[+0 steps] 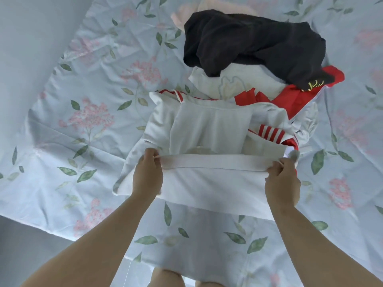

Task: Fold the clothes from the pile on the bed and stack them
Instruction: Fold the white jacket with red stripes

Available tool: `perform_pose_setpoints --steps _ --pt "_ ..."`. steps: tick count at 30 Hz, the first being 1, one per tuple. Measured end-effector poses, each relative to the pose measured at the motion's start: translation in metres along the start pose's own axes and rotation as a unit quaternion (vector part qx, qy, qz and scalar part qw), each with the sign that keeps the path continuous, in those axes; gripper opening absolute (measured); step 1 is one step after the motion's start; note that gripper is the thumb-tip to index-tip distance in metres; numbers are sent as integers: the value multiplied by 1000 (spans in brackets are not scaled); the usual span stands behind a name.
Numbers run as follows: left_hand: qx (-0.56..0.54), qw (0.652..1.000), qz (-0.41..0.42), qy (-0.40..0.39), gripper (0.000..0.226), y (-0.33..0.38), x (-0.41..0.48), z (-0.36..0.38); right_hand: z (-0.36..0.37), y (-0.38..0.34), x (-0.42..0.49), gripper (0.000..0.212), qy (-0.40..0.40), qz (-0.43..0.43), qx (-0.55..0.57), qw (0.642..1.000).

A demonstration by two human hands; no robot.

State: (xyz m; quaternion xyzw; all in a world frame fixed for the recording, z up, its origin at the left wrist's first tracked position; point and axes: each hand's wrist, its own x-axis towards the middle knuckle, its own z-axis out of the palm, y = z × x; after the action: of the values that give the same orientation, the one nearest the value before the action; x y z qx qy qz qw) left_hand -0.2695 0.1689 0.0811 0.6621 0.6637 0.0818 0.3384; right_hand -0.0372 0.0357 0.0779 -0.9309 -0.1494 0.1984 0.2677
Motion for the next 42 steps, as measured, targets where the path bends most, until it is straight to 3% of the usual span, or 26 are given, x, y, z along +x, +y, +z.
perform_pose_setpoints --steps 5,8,11,14,17,20,23,26,29,33,36,42 --pt "43 974 199 95 19 70 66 -8 -9 -52 48 26 96 -27 162 982" --pt "15 968 249 -25 56 95 102 4 -3 -67 71 48 31 -83 202 975" --pt "138 952 243 -122 87 75 107 30 17 -51 70 70 -7 -150 95 984" --pt "272 905 248 -214 90 39 91 54 39 -16 50 74 -58 -116 -50 990" --pt "358 852 266 -274 99 0 73 76 57 14 24 82 -140 -152 -185 961" --pt "427 817 293 -253 112 -30 63 94 76 33 10 97 -213 -206 -294 909" --pt "444 815 324 -185 124 -46 73 102 94 47 14 111 -236 -215 -375 870" --pt "452 798 373 -143 110 -59 91 108 110 58 27 116 -196 -267 -412 849" --pt "451 775 423 -132 96 -63 101 110 118 69 37 93 -155 -317 -414 839" --pt "428 784 437 -108 82 -55 96 108 108 65 44 67 -132 -339 -372 854" --pt "428 802 372 -188 73 -42 84 95 90 56 36 59 -203 -292 -356 864" --pt "455 761 317 -335 67 -55 35 65 55 60 -33 58 -318 -207 -327 865"
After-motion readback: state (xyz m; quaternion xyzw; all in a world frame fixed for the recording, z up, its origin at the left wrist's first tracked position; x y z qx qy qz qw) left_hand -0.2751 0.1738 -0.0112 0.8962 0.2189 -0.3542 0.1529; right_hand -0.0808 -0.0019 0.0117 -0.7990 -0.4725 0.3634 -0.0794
